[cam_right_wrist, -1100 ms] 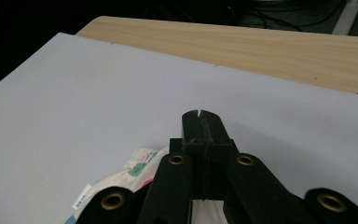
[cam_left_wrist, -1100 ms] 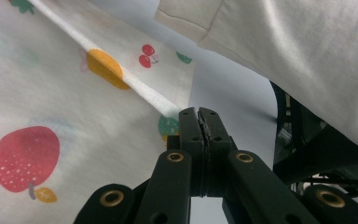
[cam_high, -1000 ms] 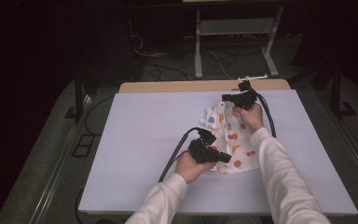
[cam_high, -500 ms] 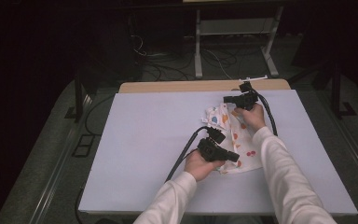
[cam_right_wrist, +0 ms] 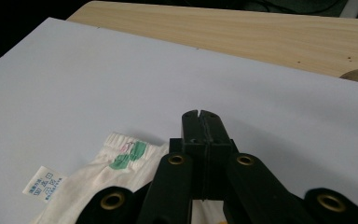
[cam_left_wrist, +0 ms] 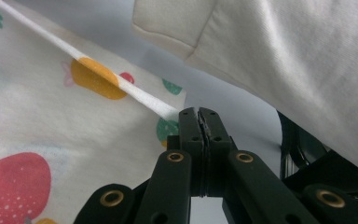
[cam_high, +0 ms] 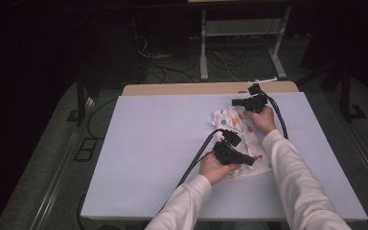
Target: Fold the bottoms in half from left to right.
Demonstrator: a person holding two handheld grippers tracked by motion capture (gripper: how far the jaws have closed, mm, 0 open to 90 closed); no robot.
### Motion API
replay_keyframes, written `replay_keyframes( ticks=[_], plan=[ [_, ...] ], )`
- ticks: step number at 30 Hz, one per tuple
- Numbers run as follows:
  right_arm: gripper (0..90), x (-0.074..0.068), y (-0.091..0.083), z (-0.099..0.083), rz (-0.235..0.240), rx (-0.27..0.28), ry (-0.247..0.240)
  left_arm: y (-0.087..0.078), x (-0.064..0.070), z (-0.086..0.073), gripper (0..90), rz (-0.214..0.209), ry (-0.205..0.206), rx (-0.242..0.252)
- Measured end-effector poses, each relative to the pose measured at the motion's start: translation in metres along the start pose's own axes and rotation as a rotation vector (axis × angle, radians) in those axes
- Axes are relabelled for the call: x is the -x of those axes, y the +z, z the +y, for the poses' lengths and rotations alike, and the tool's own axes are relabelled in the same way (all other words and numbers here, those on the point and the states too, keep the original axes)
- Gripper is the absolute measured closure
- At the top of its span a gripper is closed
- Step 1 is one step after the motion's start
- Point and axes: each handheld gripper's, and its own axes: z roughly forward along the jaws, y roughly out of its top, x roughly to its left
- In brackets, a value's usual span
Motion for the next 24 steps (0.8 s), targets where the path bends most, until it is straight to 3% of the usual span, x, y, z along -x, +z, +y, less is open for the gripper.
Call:
replay_keyframes(
  ticks=[9,19,22,24],
  plan=[
    [88.9,0.004,-0.001,-0.001,-0.006,-0.015,-0.013,0.016,0.004,0.011,88.9,-0.007,-0.006,-0.011],
    [86.9,0.006,0.000,-0.004,-0.008,-0.043,-0.030,0.031,0.001,0.017,88.9,-0.032,-0.021,0.008],
    [76.8,0.007,-0.003,-0.004,-0.020,-0.033,0.008,0.034,0.000,0.016,88.9,-0.036,-0.028,0.014],
    [66.9,0.005,-0.008,-0.002,-0.042,-0.028,-0.007,0.035,0.000,0.016,88.9,-0.037,-0.025,0.014]
  ],
)
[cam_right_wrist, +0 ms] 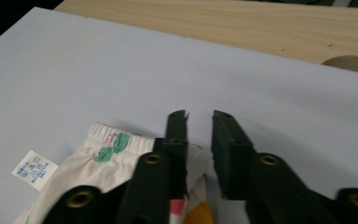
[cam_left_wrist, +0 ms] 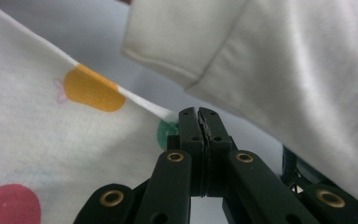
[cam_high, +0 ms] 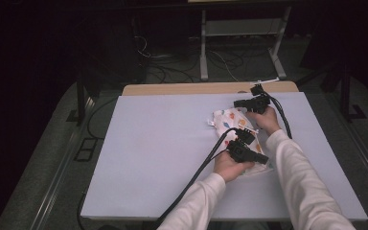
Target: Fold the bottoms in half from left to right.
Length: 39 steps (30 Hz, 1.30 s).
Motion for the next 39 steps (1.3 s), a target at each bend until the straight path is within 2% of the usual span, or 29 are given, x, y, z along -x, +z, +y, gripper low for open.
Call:
replay_keyframes(
  ticks=[4,6,11,17,24,26,31,33,37,39],
  plan=[
    [51.5,0.002,-0.013,0.002,-0.025,0.020,0.015,0.001,-0.001,0.000,88.9,0.002,-0.007,0.002],
    [41.1,0.003,-0.020,0.002,-0.023,0.032,0.027,0.002,-0.001,0.001,88.9,0.001,-0.006,-0.001],
    [16.4,0.002,-0.035,-0.002,-0.014,0.053,0.023,0.008,-0.001,0.001,88.5,0.008,-0.011,-0.018],
    [10.1,0.000,-0.047,-0.007,0.007,0.087,0.038,0.018,-0.002,0.002,88.5,0.013,-0.026,-0.030],
    [5.0,-0.003,-0.051,-0.012,0.015,0.084,0.038,0.024,-0.004,0.003,87.3,0.014,-0.037,-0.037],
    [4.2,-0.005,-0.052,-0.013,0.014,0.080,0.029,0.024,-0.007,0.002,79.7,-0.006,-0.046,-0.029],
    [3.0,-0.008,-0.055,-0.017,0.015,0.079,0.017,0.017,-0.001,0.001,55.9,-0.024,0.005,0.005],
    [2.0,-0.009,-0.057,-0.017,0.011,0.080,0.019,0.012,0.002,0.003,43.2,-0.010,0.020,0.015],
    [0.1,-0.011,-0.062,-0.018,0.014,0.096,0.022,0.001,0.001,0.004,30.7,-0.026,0.040,0.029],
    [0.0,-0.012,-0.063,-0.018,0.016,0.100,0.023,-0.003,0.000,0.004,26.0,-0.018,0.050,0.039]
  ],
)
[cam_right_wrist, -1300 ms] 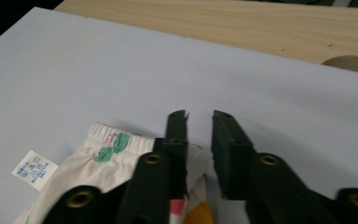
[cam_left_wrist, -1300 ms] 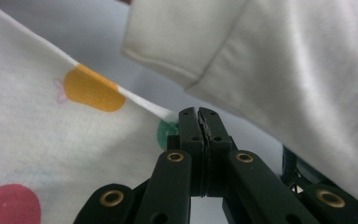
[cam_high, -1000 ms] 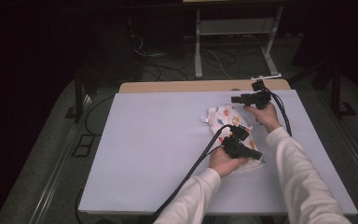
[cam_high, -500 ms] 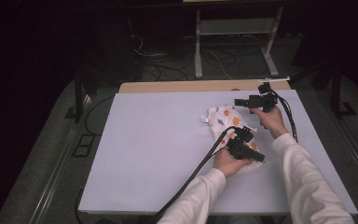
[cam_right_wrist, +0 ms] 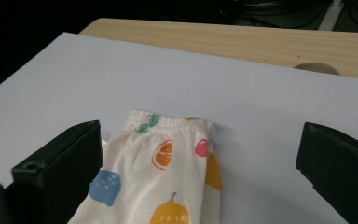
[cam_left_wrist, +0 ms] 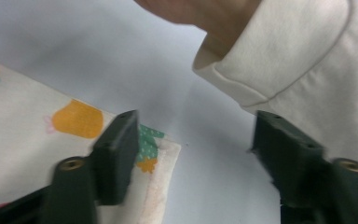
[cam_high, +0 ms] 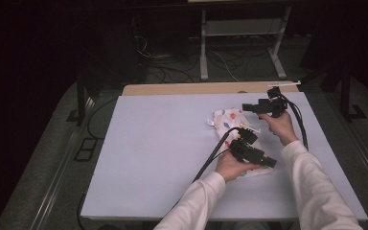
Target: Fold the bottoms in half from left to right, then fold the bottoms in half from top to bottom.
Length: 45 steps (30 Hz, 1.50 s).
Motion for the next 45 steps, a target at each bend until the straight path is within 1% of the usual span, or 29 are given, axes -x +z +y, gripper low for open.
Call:
replay_keyframes(
  ticks=[2,3,6,10,13,14,15,16,17,18,20,22,23,26,27,28,29,30,31,33,36,38,40,42,45],
  plan=[
    [0.0,-0.004,-0.003,-0.002,0.002,-0.002,-0.009,-0.010,-0.005,0.000,24.0,-0.001,-0.005,0.023],
    [0.0,-0.006,-0.003,-0.002,0.001,-0.005,-0.014,-0.013,-0.007,-0.001,24.0,0.005,0.000,0.028],
    [0.0,-0.009,-0.005,-0.004,-0.003,-0.009,-0.026,-0.021,-0.013,-0.003,22.8,0.017,-0.007,0.039],
    [0.0,-0.012,-0.006,-0.007,-0.004,-0.011,-0.030,-0.034,-0.022,-0.007,16.6,0.049,-0.007,0.041],
    [0.0,-0.015,-0.008,-0.011,0.004,-0.007,-0.031,-0.044,-0.025,-0.008,12.9,0.066,-0.006,0.055],
    [0.0,-0.016,-0.008,-0.013,0.006,-0.005,-0.034,-0.047,-0.026,-0.008,12.0,0.074,0.000,0.058],
    [0.0,-0.016,-0.008,-0.014,0.009,-0.008,-0.033,-0.050,-0.027,-0.008,10.0,0.084,0.006,0.062],
    [0.0,-0.016,-0.008,-0.014,0.009,-0.008,-0.033,-0.050,-0.027,-0.008,7.5,0.084,0.006,0.062],
    [0.0,-0.017,-0.008,-0.017,0.009,-0.007,-0.036,-0.055,-0.027,-0.008,4.3,0.117,0.018,0.078],
    [0.0,-0.017,-0.009,-0.018,0.007,-0.004,-0.038,-0.058,-0.028,-0.007,3.7,0.131,0.023,0.081],
    [0.0,-0.018,-0.009,-0.020,0.003,-0.002,-0.039,-0.063,-0.031,-0.007,3.7,0.141,0.025,0.090],
    [0.0,-0.017,-0.010,-0.022,0.011,0.005,-0.038,-0.065,-0.032,-0.007,3.3,0.148,0.031,0.096],
    [0.0,-0.018,-0.011,-0.023,0.012,0.007,-0.040,-0.070,-0.034,-0.007,3.0,0.168,0.043,0.108],
    [0.0,-0.018,-0.013,-0.024,0.010,0.004,-0.046,-0.075,-0.038,-0.006,2.4,0.192,0.053,0.127],
    [0.0,-0.018,-0.013,-0.024,0.009,0.004,-0.045,-0.076,-0.039,-0.006,1.9,0.198,0.056,0.130],
    [0.0,-0.018,-0.014,-0.024,0.010,0.004,-0.042,-0.078,-0.041,-0.005,1.2,0.215,0.064,0.128],
    [0.0,-0.018,-0.014,-0.023,0.012,0.004,-0.039,-0.079,-0.042,-0.004,0.0,0.228,0.076,0.121],
    [0.0,-0.018,-0.014,-0.023,0.011,0.000,-0.040,-0.081,-0.044,-0.003,0.0,0.231,0.087,0.112],
    [0.0,-0.018,-0.014,-0.023,0.008,-0.001,-0.046,-0.082,-0.045,-0.003,0.0,0.232,0.085,0.108],
    [0.0,-0.018,-0.015,-0.024,0.006,-0.004,-0.052,-0.088,-0.049,-0.001,0.0,0.231,0.086,0.124],
    [0.0,-0.017,-0.015,-0.025,0.002,-0.004,-0.057,-0.095,-0.053,0.002,0.0,0.250,0.088,0.134],
    [0.0,-0.017,-0.016,-0.025,-0.003,0.001,-0.061,-0.096,-0.054,0.003,0.0,0.252,0.087,0.136],
    [0.0,-0.016,-0.017,-0.025,-0.004,0.000,-0.060,-0.105,-0.058,0.006,0.0,0.277,0.095,0.138],
    [0.0,-0.014,-0.018,-0.025,-0.006,0.002,-0.059,-0.109,-0.061,0.008,0.0,0.300,0.093,0.143],
    [0.0,-0.013,-0.020,-0.024,-0.011,0.014,-0.065,-0.115,-0.065,0.012,0.0,0.319,0.102,0.140]
  ],
)
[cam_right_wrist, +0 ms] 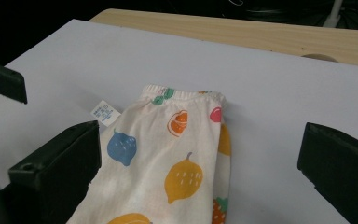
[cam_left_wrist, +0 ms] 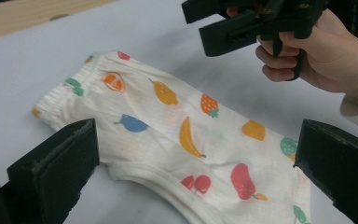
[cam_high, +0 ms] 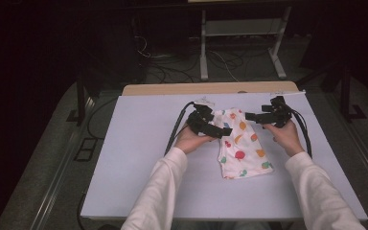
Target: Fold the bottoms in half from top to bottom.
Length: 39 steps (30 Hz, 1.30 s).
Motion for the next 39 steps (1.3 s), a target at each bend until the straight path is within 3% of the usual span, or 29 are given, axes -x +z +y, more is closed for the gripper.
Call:
replay_keyframes(
  ticks=[4,14,19,27,31,39],
  plan=[
    [0.0,0.001,-0.001,0.001,0.000,-0.009,-0.009,-0.003,-0.009,0.006,0.0,0.020,0.005,-0.022],
    [0.0,0.003,-0.005,0.003,0.002,-0.025,-0.022,-0.005,-0.029,0.017,0.0,0.052,-0.008,-0.009],
    [0.0,0.005,-0.008,0.008,0.005,-0.022,-0.020,-0.006,-0.041,0.025,0.0,0.023,-0.053,0.010],
    [0.0,0.010,-0.004,0.016,0.014,-0.034,-0.017,0.000,-0.058,0.034,0.0,0.041,-0.069,-0.031],
    [0.0,0.012,-0.003,0.022,0.006,-0.043,-0.010,0.002,-0.070,0.029,0.0,0.027,-0.109,-0.037],
    [0.0,0.020,0.002,0.025,0.025,-0.056,0.029,0.006,-0.088,0.019,0.0,0.062,-0.176,-0.058]
  ],
)
